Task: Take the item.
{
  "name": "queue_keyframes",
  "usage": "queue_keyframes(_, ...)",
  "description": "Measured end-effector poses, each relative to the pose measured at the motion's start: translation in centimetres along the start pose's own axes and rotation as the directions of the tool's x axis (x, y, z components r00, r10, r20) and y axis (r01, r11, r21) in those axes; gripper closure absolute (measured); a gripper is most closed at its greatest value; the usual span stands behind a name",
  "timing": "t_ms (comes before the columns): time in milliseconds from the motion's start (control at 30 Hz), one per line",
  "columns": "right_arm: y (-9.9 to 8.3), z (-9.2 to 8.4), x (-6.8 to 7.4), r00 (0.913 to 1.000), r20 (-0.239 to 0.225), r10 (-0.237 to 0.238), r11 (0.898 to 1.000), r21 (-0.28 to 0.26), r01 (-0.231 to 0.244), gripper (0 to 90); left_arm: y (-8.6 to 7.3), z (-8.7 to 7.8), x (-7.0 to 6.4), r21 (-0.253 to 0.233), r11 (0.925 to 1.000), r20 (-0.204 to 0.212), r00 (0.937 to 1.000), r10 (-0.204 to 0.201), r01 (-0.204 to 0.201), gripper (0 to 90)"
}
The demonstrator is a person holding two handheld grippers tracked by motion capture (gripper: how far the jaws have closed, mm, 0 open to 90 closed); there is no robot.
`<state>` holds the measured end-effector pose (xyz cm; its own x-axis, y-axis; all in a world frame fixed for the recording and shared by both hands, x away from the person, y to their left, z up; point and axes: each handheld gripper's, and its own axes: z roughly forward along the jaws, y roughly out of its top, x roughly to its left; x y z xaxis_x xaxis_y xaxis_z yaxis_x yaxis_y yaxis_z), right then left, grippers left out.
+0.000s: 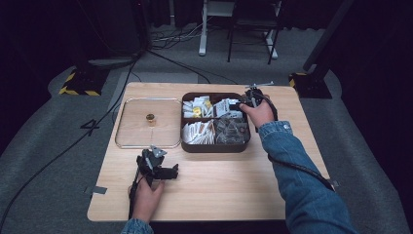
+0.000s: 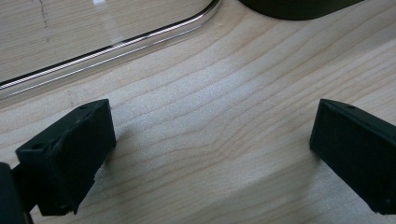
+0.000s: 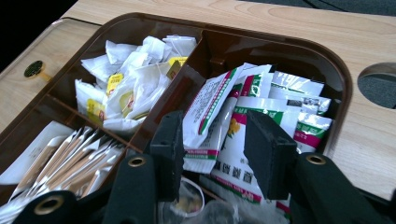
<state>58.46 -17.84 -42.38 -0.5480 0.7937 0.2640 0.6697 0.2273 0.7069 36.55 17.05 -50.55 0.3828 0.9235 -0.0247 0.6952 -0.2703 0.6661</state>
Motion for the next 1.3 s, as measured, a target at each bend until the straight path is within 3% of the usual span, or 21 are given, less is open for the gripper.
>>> queue_keyframes(200, 0.0, 1.4, 0.2, 0.9998, 0.019, 0.001, 1.0, 0.023, -0.001, 60.9, 0.0, 0.0, 0.0, 0.0, 1.0, 0.0, 1.0, 0.0, 0.0, 0.6)
queue_keyframes(633, 0.6, 2.7, 1.6, 0.9998, -0.018, 0.004, 1.0, 0.02, -0.004, 61.9, 0.0, 0.0, 0.0, -0.002, 1.0, 0.0, 1.0, -0.002, 0.002, 0.6)
queue_keyframes(1033, 0.7, 4.9, 2.7, 0.9998, 0.017, -0.005, 0.999, 0.049, 0.004, 62.5, 0.0, 0.0, 0.0, 0.0, 1.0, 0.0, 1.0, 0.0, 0.0, 0.7)
queue_keyframes(1167, 0.7, 5.3, 2.7, 0.9991, 0.037, -0.023, 0.997, 0.08, 0.02, 71.1, 0.0, 0.0, 0.0, 0.0, 1.0, 0.0, 1.0, 0.0, 0.0, 0.7)
queue_keyframes(1300, 0.6, 5.3, 2.7, 0.999, 0.045, -0.004, 0.998, 0.069, 0.001, 81.3, 0.0, 0.0, 0.0, 0.0, 1.0, 0.0, 1.0, 0.0, 0.0, 0.6)
